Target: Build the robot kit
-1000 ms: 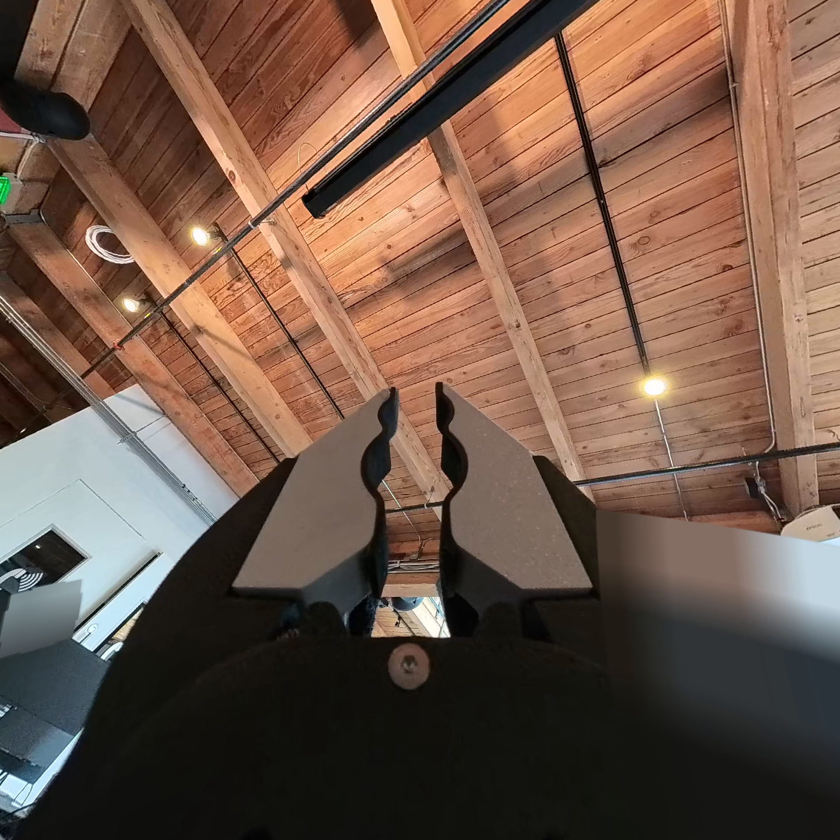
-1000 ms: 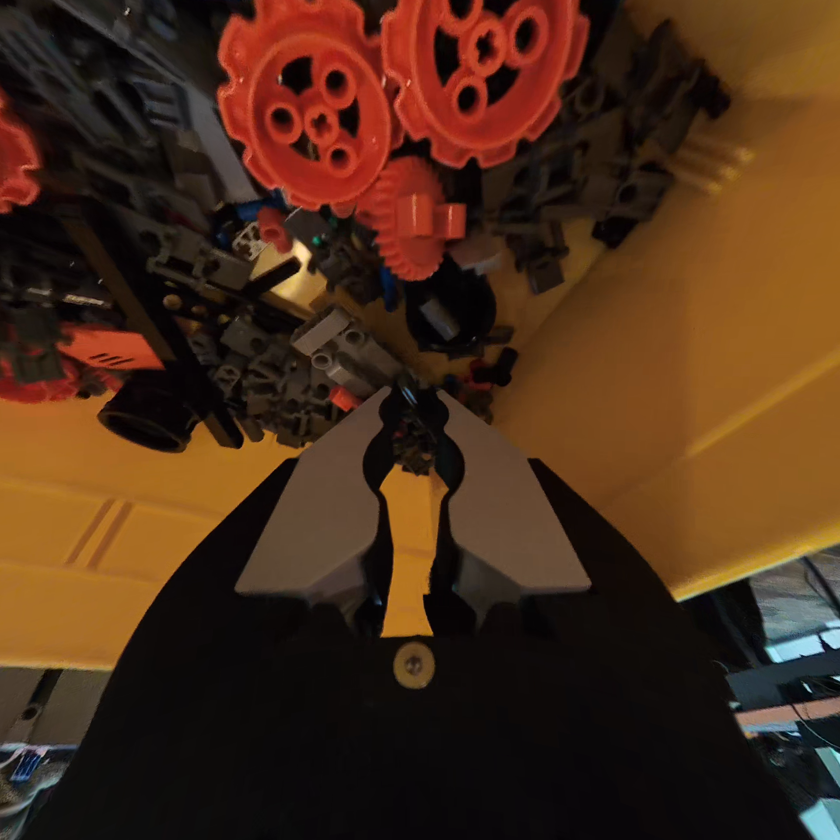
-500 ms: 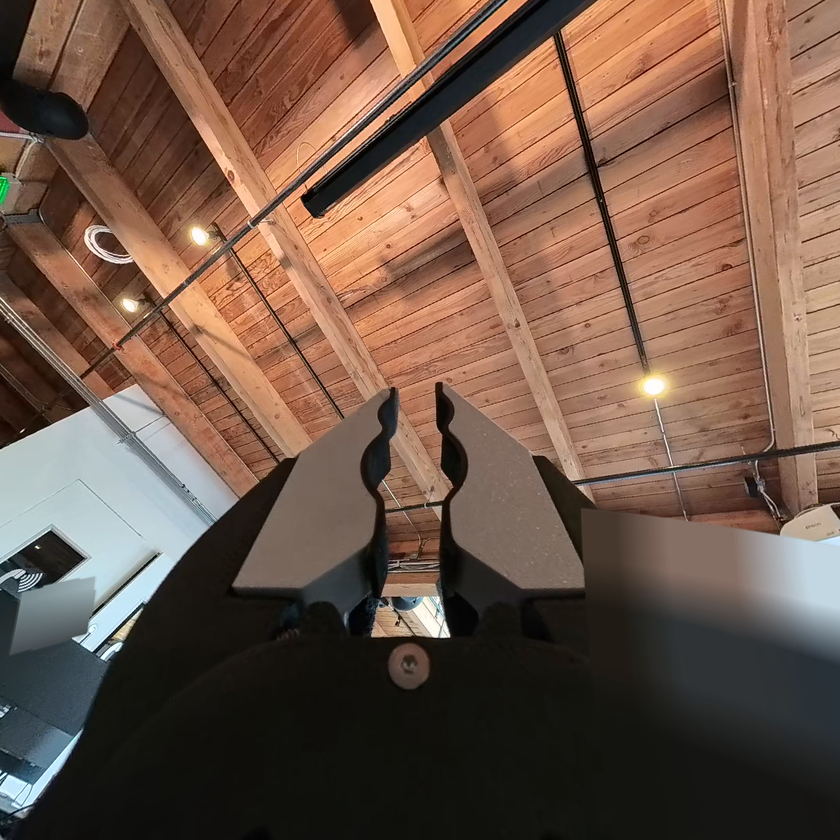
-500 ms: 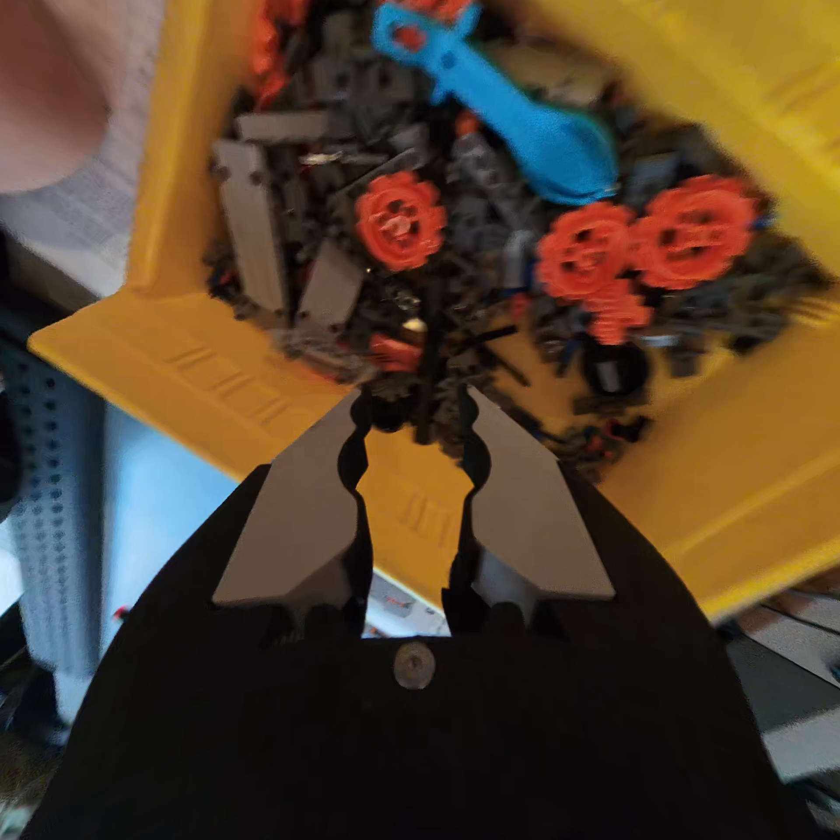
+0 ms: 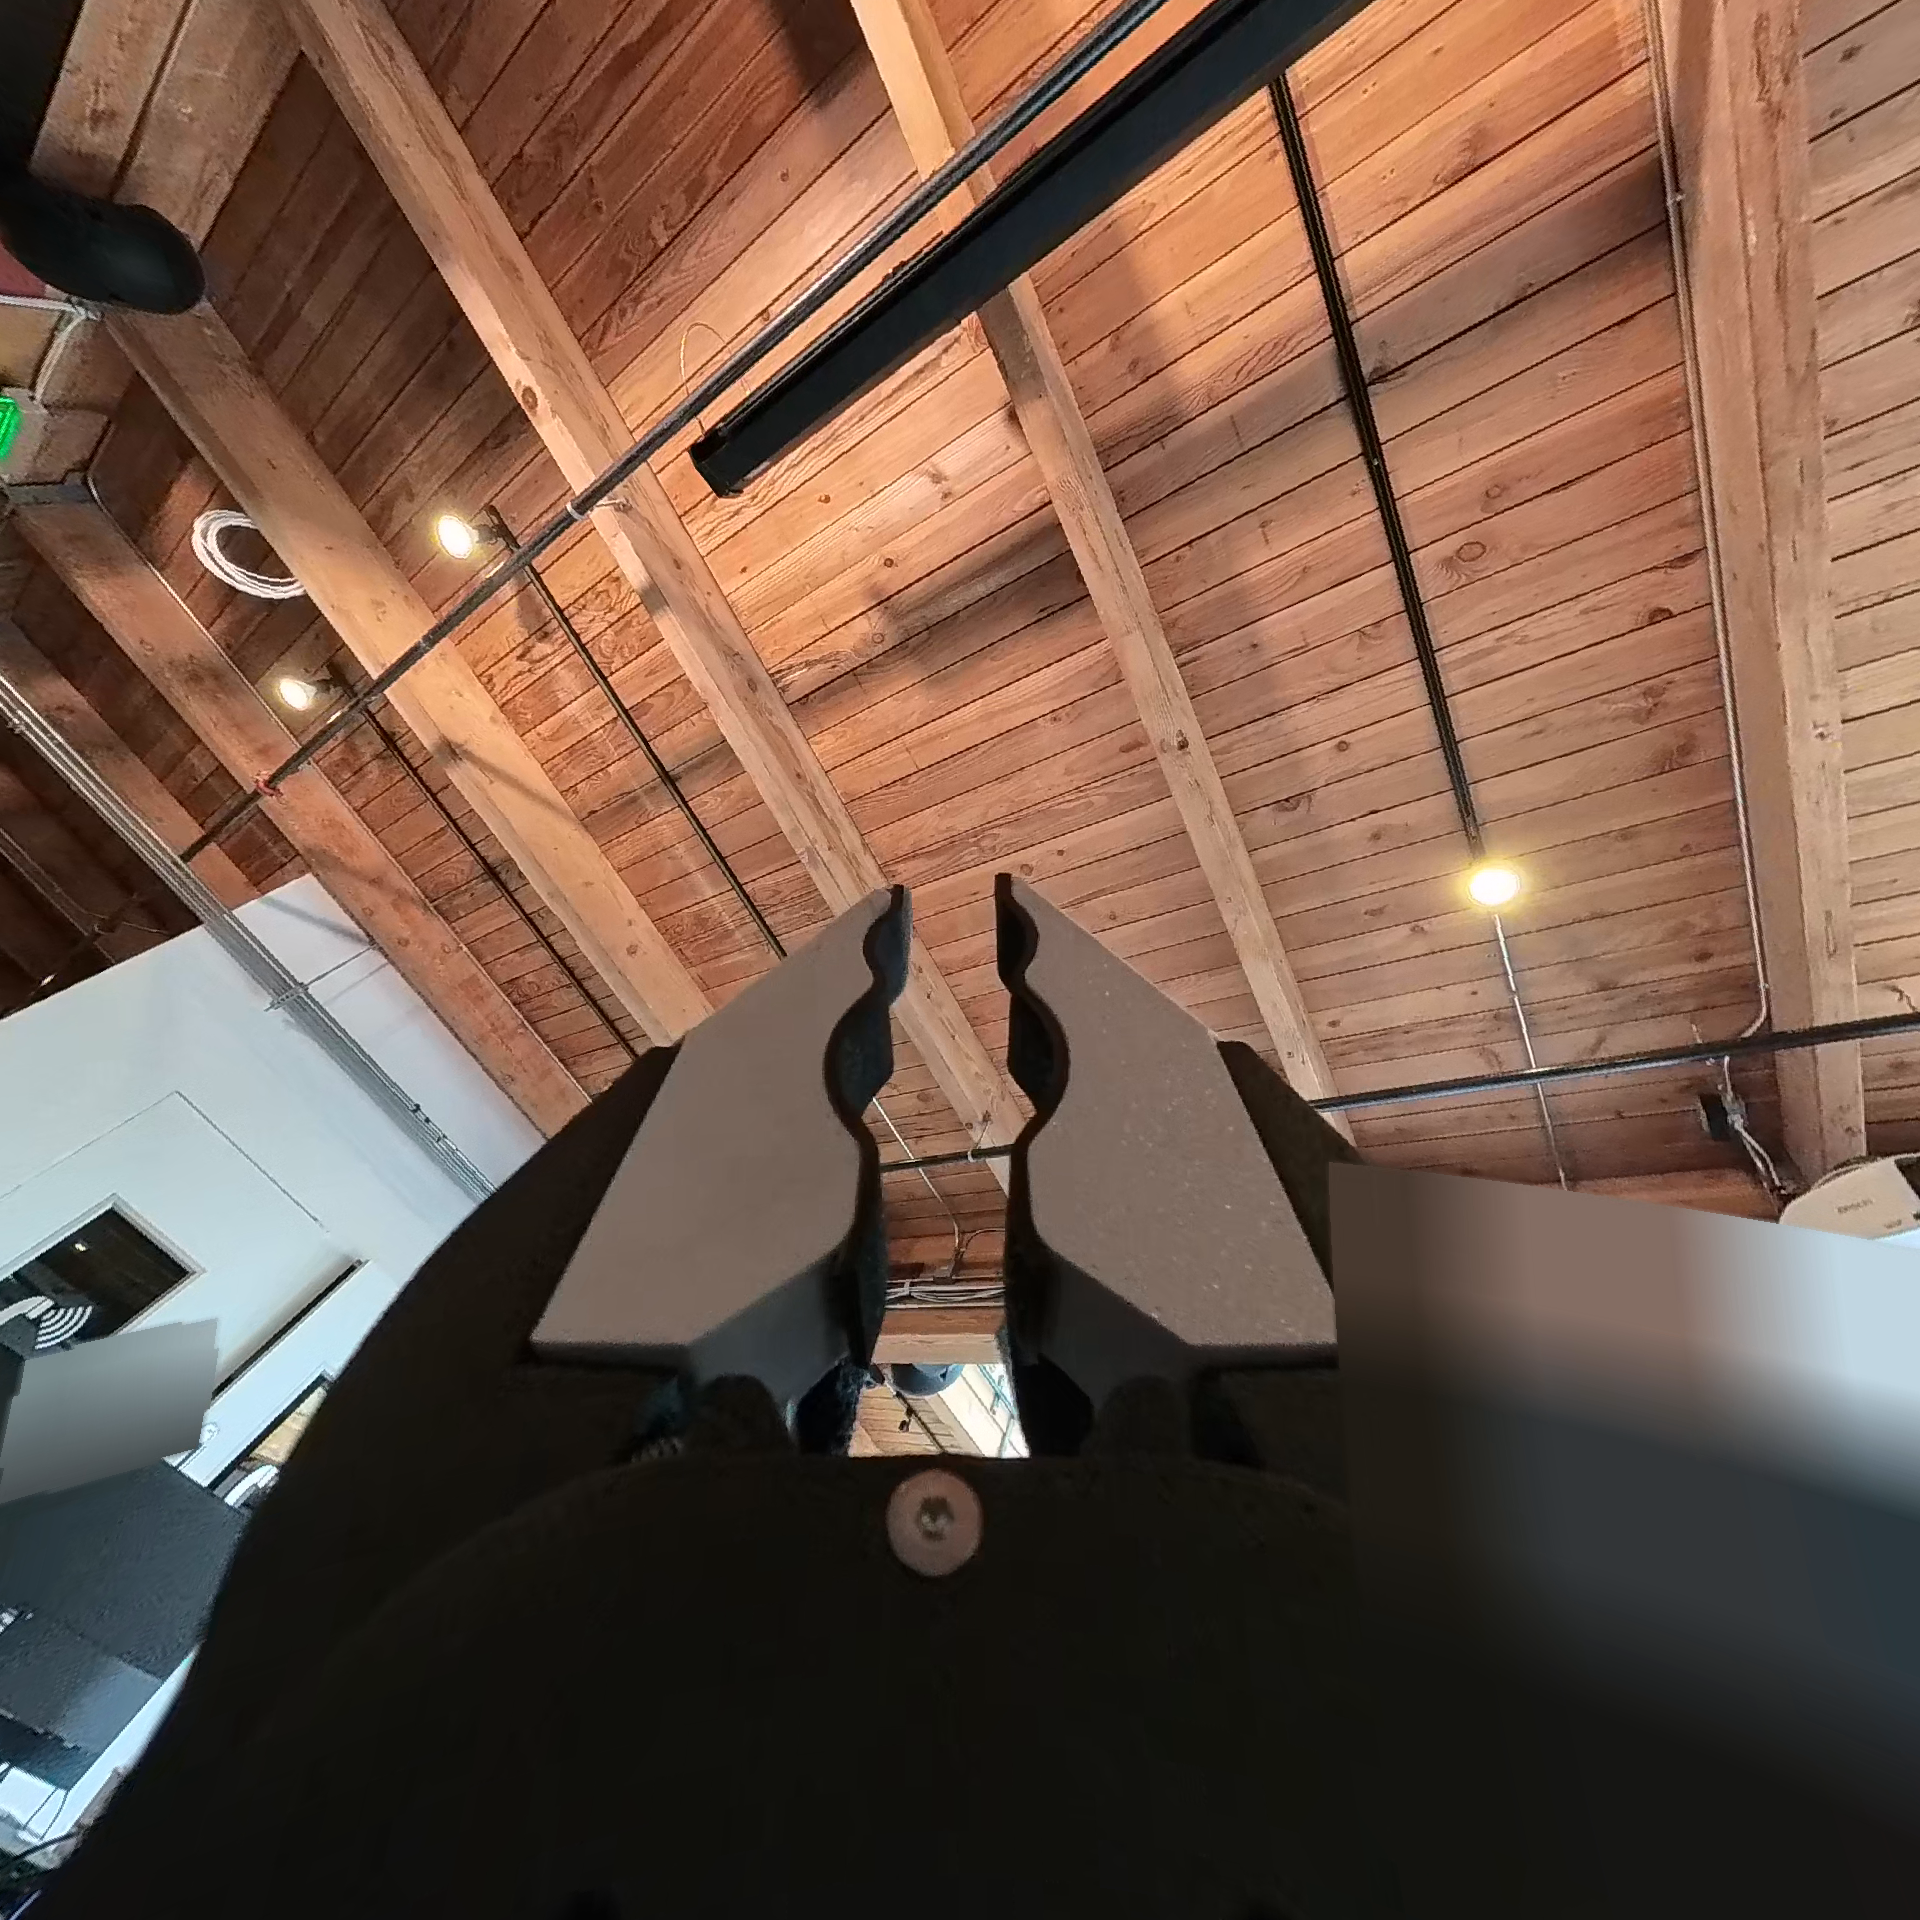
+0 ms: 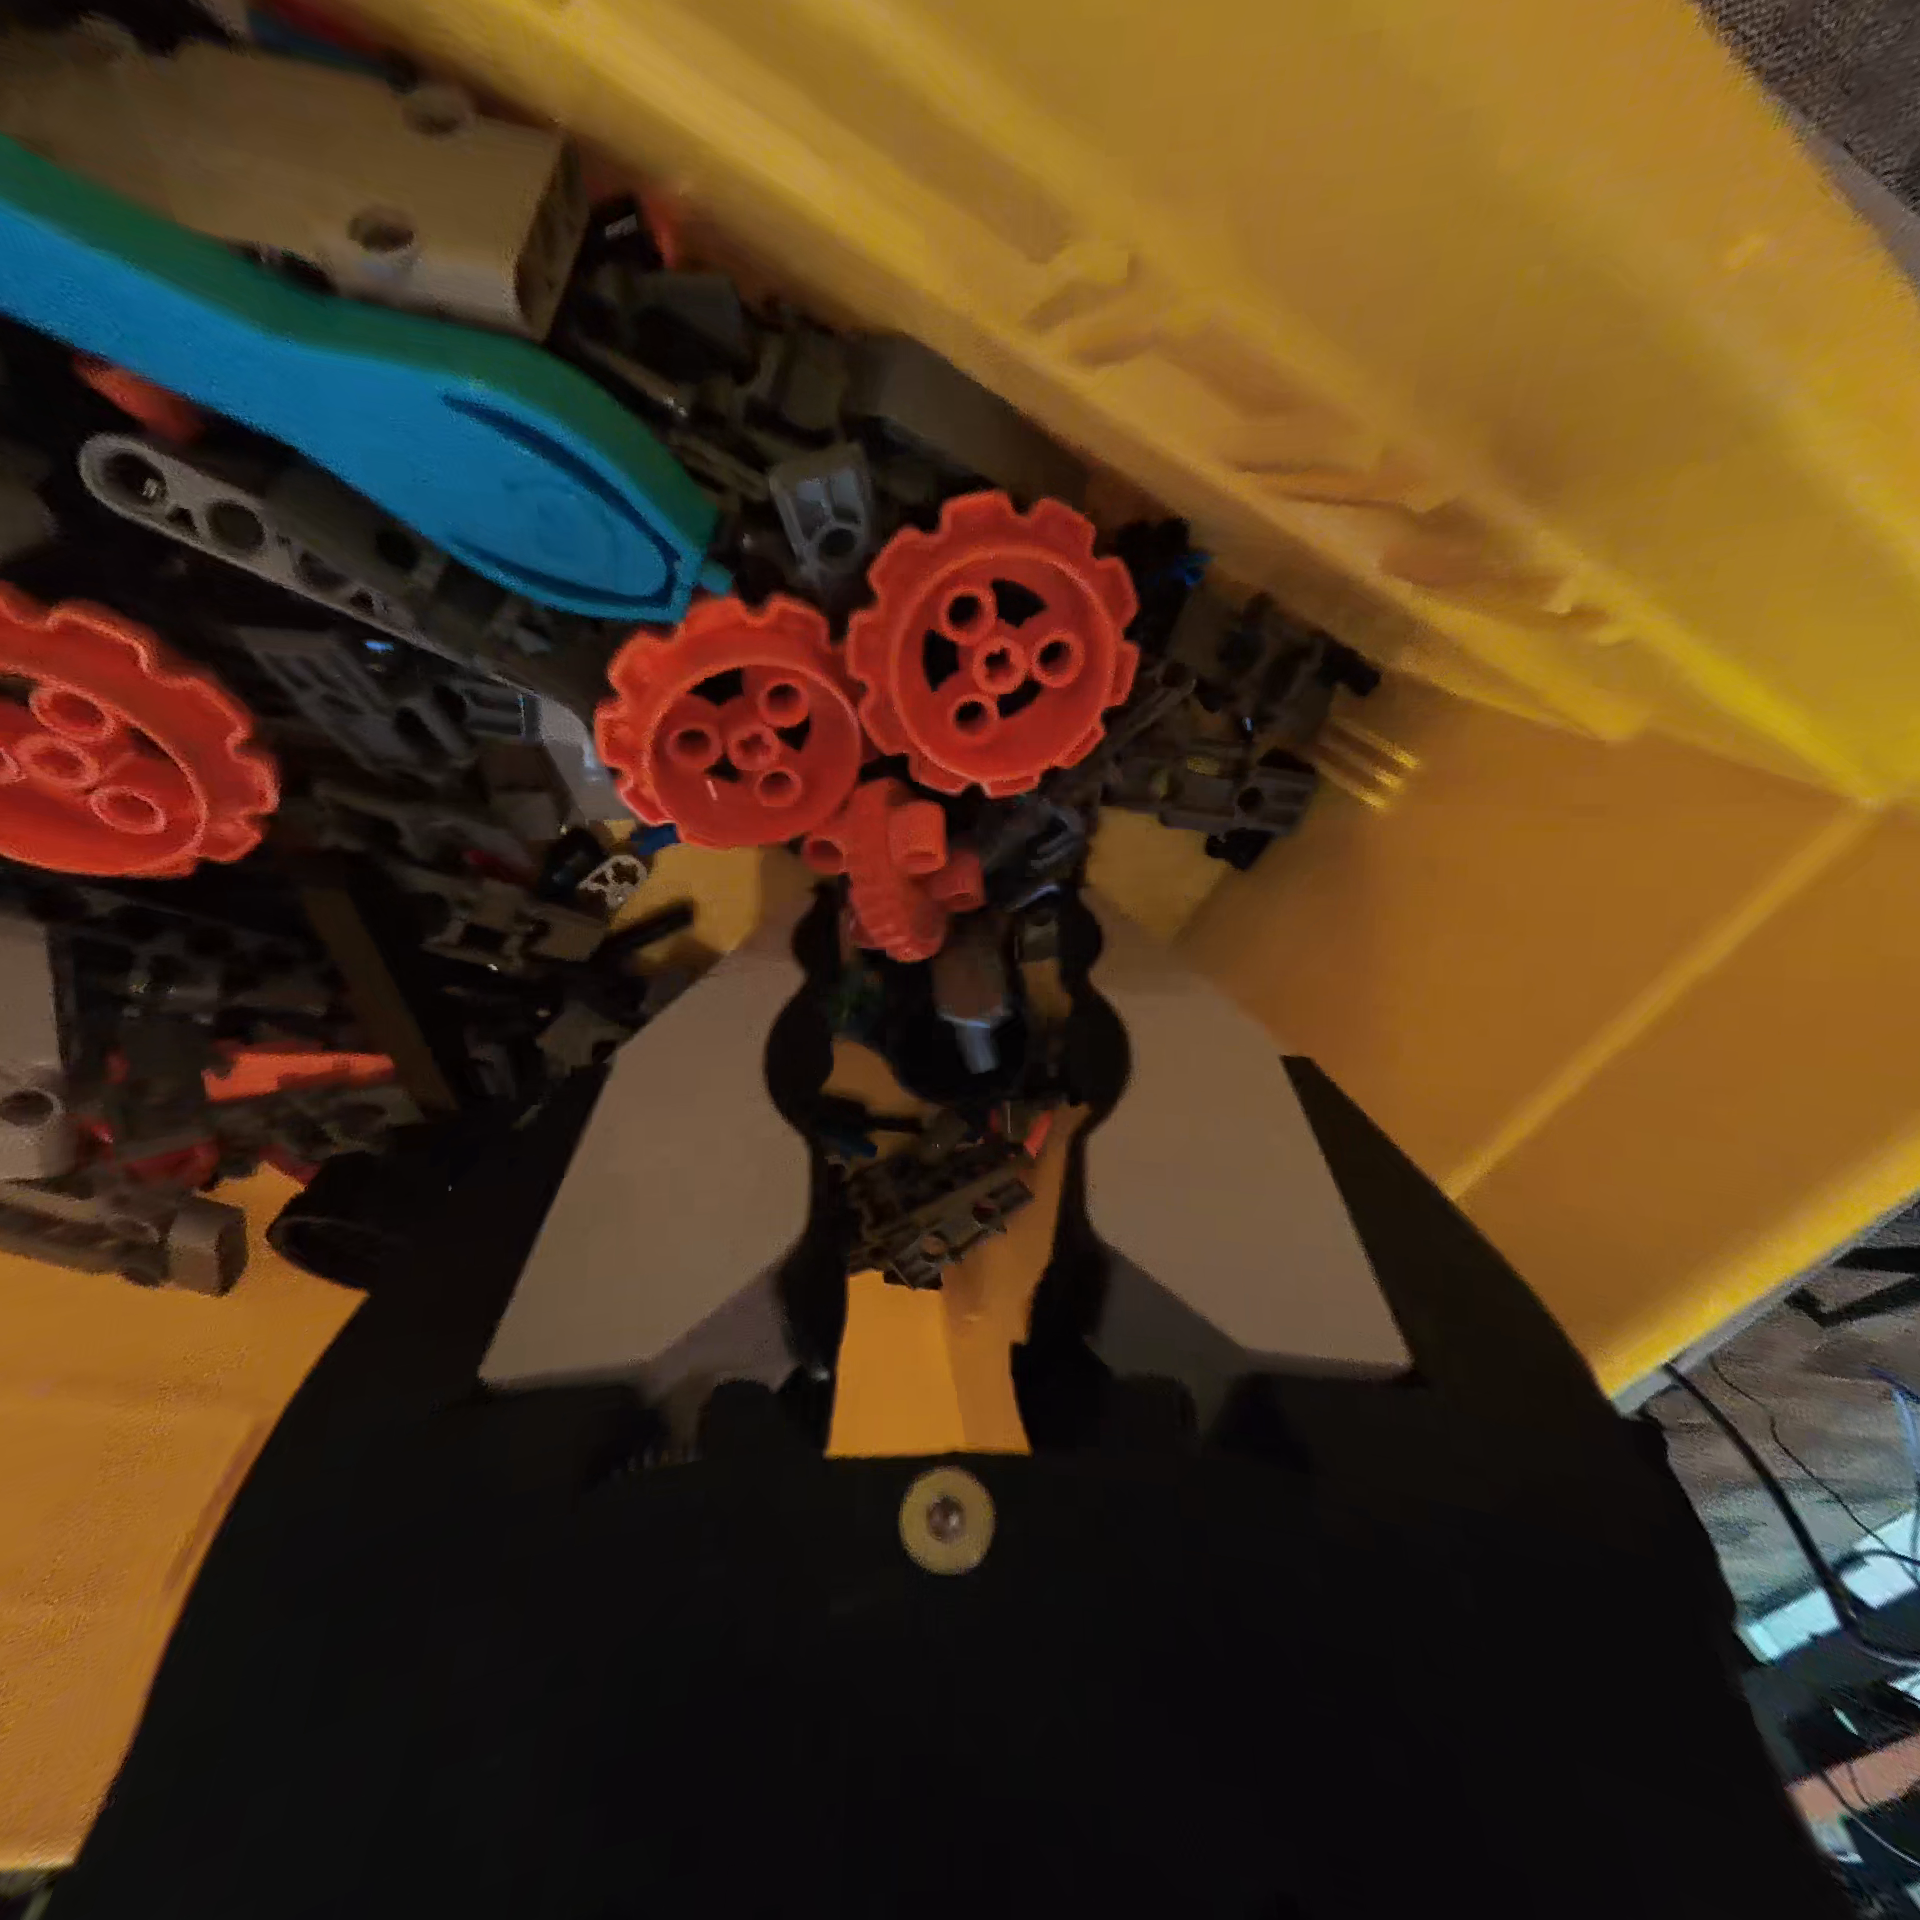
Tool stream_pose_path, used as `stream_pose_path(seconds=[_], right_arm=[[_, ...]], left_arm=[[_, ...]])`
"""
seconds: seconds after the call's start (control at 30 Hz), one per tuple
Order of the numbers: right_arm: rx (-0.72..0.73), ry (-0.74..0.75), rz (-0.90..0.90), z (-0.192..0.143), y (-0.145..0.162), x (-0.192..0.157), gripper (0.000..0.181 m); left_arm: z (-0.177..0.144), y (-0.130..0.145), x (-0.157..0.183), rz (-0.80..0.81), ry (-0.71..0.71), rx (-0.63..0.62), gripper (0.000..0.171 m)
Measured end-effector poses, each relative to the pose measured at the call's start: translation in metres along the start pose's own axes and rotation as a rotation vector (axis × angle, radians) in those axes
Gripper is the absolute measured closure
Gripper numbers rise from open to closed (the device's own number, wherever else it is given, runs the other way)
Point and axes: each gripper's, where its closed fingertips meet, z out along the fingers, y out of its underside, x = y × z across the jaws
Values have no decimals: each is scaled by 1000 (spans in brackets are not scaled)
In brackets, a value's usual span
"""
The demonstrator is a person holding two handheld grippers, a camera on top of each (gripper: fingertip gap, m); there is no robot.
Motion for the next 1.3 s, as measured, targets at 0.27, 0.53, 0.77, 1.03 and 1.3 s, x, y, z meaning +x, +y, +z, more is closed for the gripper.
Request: stream_pose_path(seconds=[0.27,0.53,0.77,1.03,1.3], right_arm=[[-22,-78,43,-14,23,-2,175],[40,-580,-48,-68,41,-95,171],[187,-297,18,-57,9,-38,141],[92,-143,50,-10,-31,-18,90],[-3,-167,96,-5,-15,-15,152]], left_arm=[[0,-1,1,3,1,3,158],[0,-1,1,6,1,3,158],[1,3,1,9,1,-5,158],[1,6,0,7,-1,-13,158],[1,3,0,4,1,-7,158]])
